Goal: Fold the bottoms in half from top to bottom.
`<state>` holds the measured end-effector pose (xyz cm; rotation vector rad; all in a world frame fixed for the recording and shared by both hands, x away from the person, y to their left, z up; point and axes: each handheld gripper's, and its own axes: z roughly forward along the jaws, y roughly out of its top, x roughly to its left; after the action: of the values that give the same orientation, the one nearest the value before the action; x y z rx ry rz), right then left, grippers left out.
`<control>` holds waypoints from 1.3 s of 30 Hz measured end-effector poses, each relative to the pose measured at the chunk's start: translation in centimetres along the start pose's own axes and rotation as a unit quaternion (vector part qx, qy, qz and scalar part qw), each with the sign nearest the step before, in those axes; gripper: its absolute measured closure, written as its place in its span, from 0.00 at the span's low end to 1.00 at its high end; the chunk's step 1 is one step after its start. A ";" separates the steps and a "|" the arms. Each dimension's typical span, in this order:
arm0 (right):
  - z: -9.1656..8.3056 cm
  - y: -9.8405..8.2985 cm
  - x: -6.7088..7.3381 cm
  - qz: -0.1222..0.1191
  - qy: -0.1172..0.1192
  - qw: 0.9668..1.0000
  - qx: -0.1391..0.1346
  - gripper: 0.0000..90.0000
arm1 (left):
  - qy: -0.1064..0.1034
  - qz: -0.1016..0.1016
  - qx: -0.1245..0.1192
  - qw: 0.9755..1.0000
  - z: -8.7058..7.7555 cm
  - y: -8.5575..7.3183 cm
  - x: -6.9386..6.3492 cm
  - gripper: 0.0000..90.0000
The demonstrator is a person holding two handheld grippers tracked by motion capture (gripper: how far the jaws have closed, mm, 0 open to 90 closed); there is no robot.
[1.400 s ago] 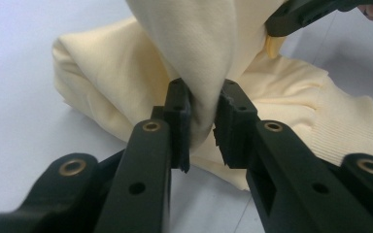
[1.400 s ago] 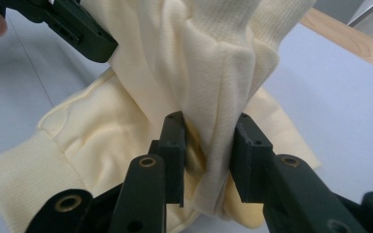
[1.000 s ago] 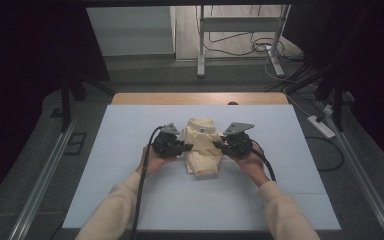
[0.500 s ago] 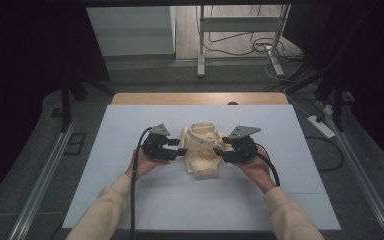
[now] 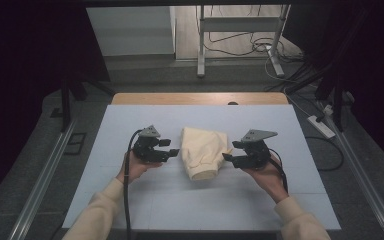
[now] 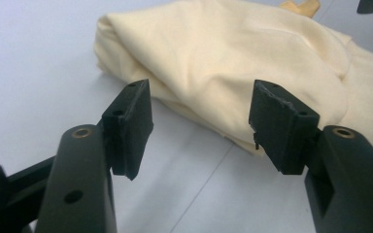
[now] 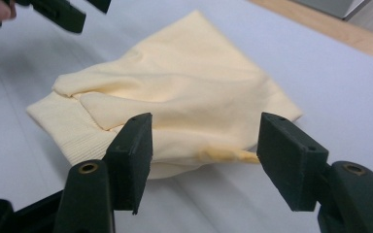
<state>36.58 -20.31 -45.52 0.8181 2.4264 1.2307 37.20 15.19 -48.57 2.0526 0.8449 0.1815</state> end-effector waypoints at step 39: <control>5.9 0.2 1.4 0.015 0.071 0.993 0.095 0.99 | -0.013 -0.005 0.005 1.000 1.6 -0.1 -0.4 0.43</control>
<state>38.49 -15.59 -48.83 0.8478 2.6892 1.1151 37.52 13.96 -49.55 2.0563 0.8412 0.1455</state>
